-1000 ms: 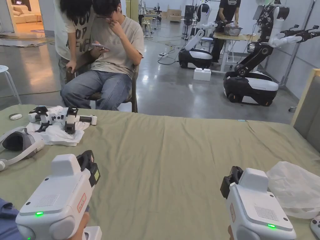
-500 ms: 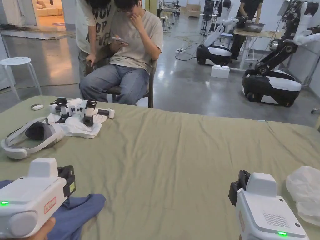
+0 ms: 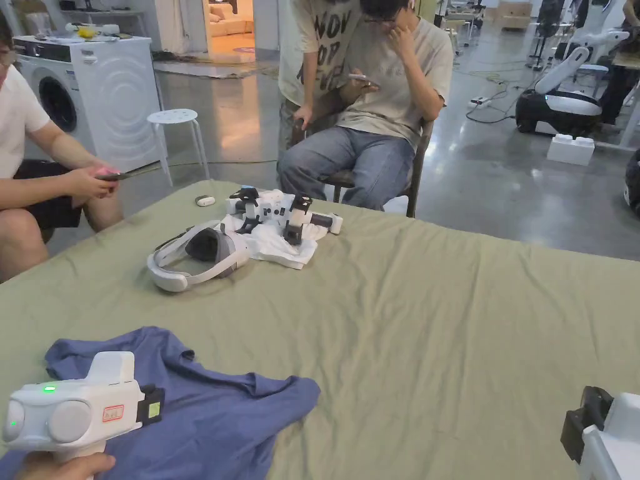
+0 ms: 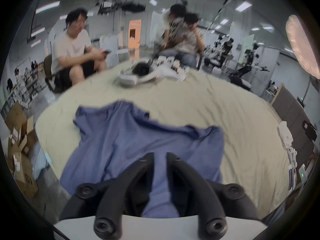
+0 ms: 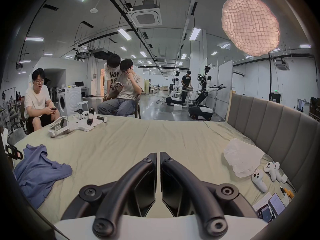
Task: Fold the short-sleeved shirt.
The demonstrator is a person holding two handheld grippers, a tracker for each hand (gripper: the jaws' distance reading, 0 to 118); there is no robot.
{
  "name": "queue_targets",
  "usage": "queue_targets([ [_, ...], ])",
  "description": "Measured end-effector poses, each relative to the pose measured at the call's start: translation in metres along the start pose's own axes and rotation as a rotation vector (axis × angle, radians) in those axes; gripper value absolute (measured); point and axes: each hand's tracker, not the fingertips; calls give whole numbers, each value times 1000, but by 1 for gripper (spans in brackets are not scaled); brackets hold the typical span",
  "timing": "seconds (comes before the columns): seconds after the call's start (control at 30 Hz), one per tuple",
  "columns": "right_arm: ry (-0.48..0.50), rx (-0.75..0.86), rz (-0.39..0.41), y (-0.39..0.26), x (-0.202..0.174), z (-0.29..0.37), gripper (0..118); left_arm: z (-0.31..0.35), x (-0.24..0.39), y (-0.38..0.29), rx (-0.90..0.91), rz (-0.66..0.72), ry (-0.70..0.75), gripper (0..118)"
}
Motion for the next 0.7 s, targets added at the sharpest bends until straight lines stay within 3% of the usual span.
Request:
queue_targets([
  [0.1,8,-22,3,-4,-3,-1,2,-31,-18,-11,-110,27,45,84],
  [0.13,11,-29,4,-6,-4,-2,2,-39,-21,-15,-140,23,63,89],
  [0.37,24,-65,33,-15,-11,-4,2,-79,-16,-49,-324,-85,66,86],
  [0.47,29,-72,51,-17,-14,-5,2,-73,-9,-56,-251,-145,86,71],
  [0.57,32,-76,57,-18,-17,-5,2,-67,-3,-55,-216,-165,68,13],
  [0.6,32,-78,58,-18,-18,-5,2,-68,-1,-54,-200,-184,68,2],
  [0.67,35,-83,56,-19,-19,-6,2,-71,2,-56,-199,-233,101,1],
  [0.7,36,-85,55,-19,-19,-6,2,-74,3,-60,-235,-189,50,1],
])
